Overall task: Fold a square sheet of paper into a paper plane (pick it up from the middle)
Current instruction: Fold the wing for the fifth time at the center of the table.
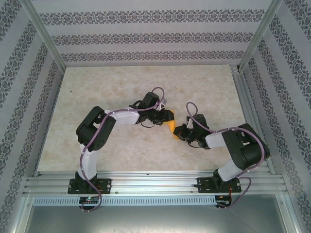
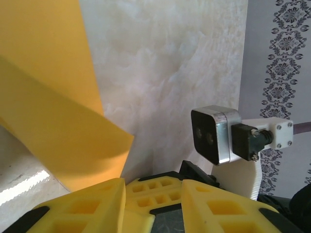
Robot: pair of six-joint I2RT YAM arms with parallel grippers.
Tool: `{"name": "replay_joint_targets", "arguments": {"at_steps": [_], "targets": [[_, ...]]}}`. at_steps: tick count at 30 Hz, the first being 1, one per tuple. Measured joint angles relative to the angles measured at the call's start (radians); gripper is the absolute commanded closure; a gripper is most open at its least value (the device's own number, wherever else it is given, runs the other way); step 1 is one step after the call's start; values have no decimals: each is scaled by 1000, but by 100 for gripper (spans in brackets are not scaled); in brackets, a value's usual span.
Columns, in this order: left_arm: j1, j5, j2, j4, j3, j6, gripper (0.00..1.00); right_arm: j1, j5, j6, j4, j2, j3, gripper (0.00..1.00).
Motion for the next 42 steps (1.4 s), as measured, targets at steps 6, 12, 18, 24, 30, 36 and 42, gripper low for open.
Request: {"name": "replay_joint_targets", "arguments": {"at_steps": [6, 12, 18, 24, 30, 36, 42], "targets": [[0, -1, 6, 3, 18, 7, 62, -4, -22, 21, 21, -18, -13, 100], [0, -8, -16, -1, 18, 23, 61, -2, -28, 40, 7, -101, -14, 100], [0, -13, -72, -8, 18, 39, 62, 39, -24, 53, -12, -115, -14, 100], [0, -23, -74, -31, 10, 53, 64, 56, -19, 72, 3, -44, -13, 100], [0, -23, -67, -32, 7, 57, 64, 56, -15, 101, 59, 19, -13, 100], [0, -12, -28, -31, 7, 71, 65, 55, -16, 125, 116, 46, -20, 100], [0, -24, -12, -41, 16, 79, 67, 55, -16, 134, 132, 33, -26, 97]]}}
